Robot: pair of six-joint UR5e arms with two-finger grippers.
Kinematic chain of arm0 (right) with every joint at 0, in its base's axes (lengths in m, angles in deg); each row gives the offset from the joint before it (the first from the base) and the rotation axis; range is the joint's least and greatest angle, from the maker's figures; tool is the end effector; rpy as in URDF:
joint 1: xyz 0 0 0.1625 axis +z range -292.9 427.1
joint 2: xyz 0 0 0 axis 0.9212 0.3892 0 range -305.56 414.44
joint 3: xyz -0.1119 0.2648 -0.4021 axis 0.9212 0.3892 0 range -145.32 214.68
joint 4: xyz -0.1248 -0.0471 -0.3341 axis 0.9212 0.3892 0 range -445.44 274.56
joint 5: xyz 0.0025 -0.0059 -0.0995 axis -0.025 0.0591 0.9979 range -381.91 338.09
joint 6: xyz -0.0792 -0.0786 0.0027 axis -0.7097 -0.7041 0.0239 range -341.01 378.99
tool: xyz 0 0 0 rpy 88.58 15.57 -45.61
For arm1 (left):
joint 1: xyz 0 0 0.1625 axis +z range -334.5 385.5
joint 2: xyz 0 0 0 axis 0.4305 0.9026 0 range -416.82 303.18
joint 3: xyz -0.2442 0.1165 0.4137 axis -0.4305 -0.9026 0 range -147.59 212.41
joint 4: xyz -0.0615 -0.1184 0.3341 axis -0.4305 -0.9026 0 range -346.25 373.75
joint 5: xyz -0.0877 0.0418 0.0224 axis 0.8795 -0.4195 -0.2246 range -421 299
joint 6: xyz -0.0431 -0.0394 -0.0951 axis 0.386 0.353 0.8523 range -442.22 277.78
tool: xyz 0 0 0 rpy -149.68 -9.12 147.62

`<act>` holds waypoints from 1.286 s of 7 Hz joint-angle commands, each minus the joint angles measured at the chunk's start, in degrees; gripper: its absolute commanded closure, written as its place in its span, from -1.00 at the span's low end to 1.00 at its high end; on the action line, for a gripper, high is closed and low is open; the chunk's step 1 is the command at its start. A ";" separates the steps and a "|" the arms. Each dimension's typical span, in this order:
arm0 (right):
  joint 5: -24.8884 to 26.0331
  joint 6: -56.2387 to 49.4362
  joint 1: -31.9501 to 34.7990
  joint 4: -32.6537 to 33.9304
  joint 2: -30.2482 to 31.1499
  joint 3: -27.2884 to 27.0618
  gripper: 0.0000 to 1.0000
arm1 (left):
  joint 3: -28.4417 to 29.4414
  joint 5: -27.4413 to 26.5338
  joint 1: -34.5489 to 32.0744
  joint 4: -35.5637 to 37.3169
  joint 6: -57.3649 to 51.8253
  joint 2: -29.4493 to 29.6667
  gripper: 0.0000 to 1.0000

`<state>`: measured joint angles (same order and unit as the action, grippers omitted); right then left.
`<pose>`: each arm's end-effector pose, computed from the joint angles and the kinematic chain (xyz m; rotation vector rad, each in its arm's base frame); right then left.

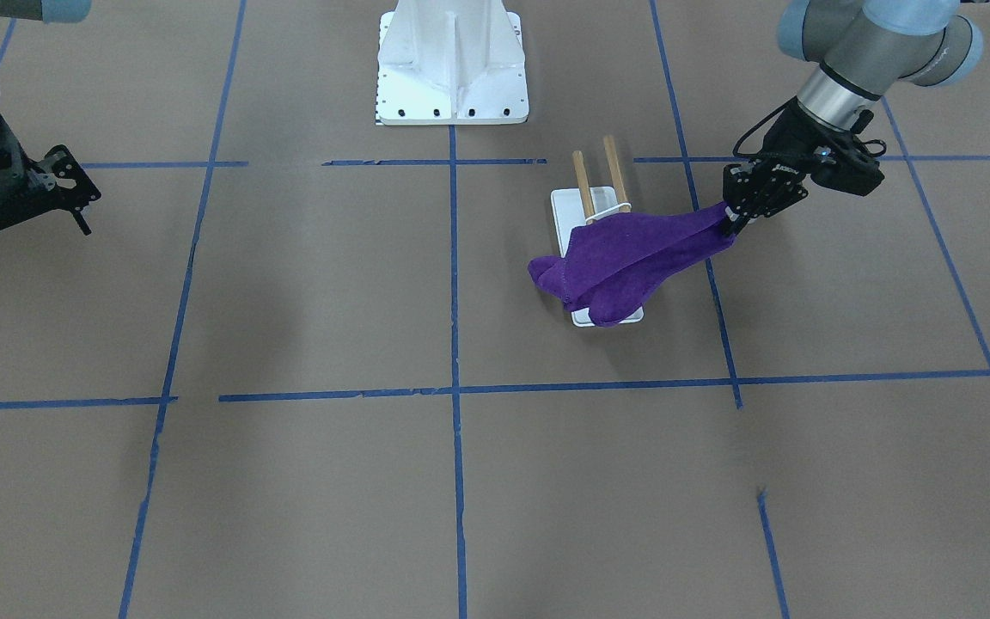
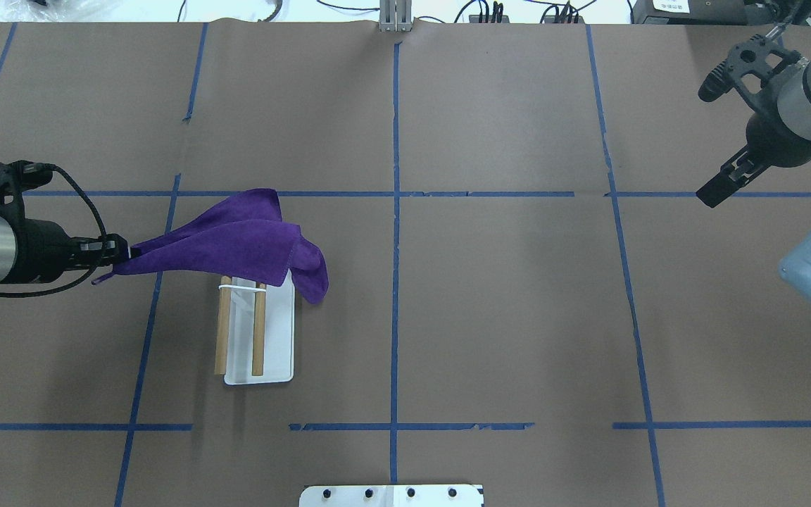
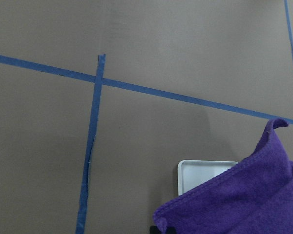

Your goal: Hang towel on rack

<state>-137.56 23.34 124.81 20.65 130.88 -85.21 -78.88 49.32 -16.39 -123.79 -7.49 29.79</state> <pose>-0.1916 -0.4624 0.4568 0.3120 -0.5724 -0.5773 0.2535 -0.3544 0.5061 0.2636 1.1427 -0.2078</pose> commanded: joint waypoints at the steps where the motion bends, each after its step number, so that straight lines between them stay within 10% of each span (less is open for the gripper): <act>1: -1.50 0.74 2.12 0.00 1.76 0.09 -1.00 | 0.55 0.24 -0.11 0.43 -9.63 -0.64 -1.00; 5: -3.16 -6.33 18.61 -0.18 10.65 11.83 -1.00 | 6.67 15.47 -21.57 10.07 -45.85 -4.25 -1.00; 9: -14.33 -10.42 31.05 -8.83 18.72 18.27 -1.00 | 8.90 19.31 -39.90 39.49 -72.84 -3.02 -1.00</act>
<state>-149.81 12.91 153.45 16.80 146.87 -68.68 -70.28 68.33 -51.59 -92.07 -73.07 26.55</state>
